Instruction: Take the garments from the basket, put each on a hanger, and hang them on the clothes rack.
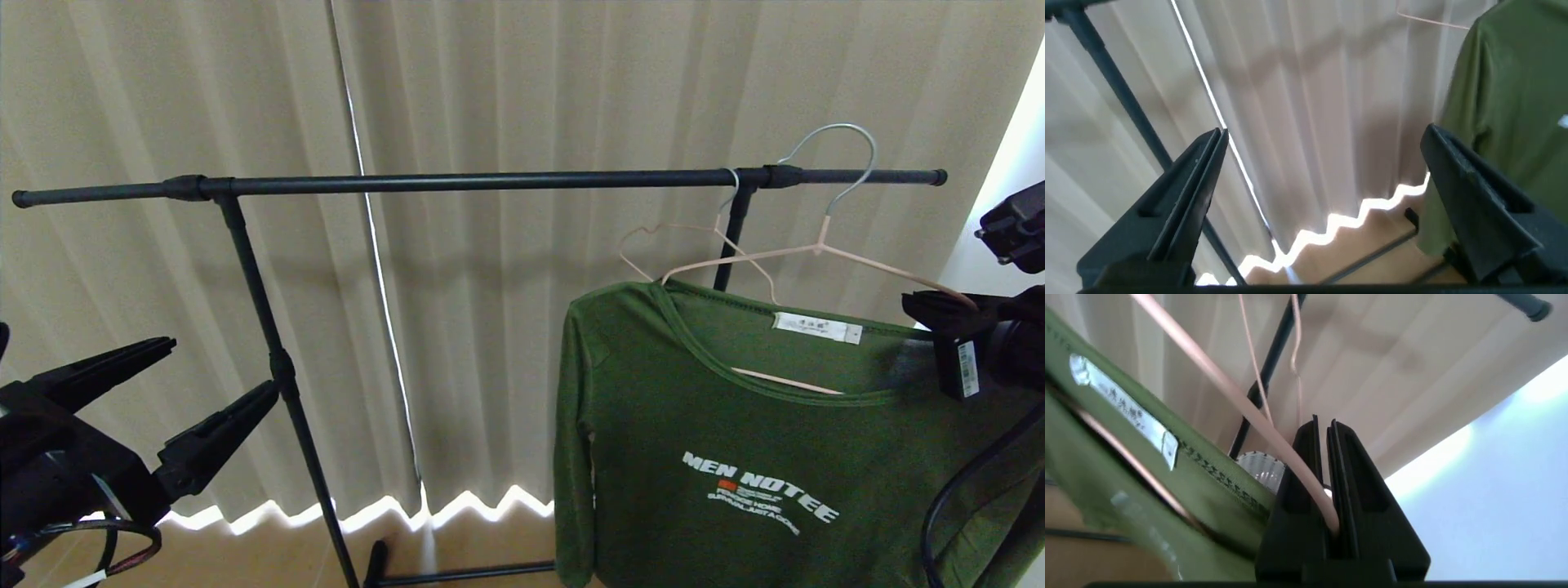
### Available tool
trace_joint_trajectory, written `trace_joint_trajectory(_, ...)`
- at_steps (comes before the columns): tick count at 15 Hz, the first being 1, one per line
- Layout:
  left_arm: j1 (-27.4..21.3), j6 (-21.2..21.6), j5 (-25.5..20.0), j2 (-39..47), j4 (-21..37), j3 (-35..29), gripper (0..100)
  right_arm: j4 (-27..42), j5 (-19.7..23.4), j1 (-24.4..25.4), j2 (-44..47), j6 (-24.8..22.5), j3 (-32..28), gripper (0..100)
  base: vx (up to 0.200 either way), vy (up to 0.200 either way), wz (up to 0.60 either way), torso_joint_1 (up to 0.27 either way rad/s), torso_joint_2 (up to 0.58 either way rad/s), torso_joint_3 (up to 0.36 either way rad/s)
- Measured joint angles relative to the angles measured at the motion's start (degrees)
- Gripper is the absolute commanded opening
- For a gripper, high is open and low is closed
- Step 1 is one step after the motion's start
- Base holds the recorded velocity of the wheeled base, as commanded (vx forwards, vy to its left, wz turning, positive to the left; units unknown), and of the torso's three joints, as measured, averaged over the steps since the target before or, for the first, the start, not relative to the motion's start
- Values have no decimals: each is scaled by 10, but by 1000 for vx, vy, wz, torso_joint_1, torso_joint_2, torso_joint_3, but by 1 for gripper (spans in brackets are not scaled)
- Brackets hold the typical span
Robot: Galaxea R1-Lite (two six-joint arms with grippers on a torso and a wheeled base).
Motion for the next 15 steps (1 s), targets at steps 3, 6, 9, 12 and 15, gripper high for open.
trace_joint_trajectory(3, 0, 0, 0, 0, 1, 1, 100, 1, 0, 0, -1, 0, 1, 0, 0, 200, 0, 6, 4, -1)
trace_joint_trajectory(6, 0, 3, 0, 1, 1, 4, 100, 0, 0, 0, -1, 0, 3, 0, 0, 133, 0, -2, 3, 0)
trace_joint_trajectory(9, 0, 3, 0, 0, 0, 6, 100, -1, 2, 1, 0, 0, 3, 0, 0, 0, 0, 0, 0, 0)
trace_joint_trajectory(12, 0, 2, 0, 0, 0, 10, 100, 0, 1, 0, 0, 1, 3, 0, 0, 0, 0, 0, 0, 0)
trace_joint_trajectory(15, 1, -1, 0, 1, 1, 7, 100, -1, 1, 0, 0, 2, 4, 0, 0, 0, 0, 0, 0, 0)
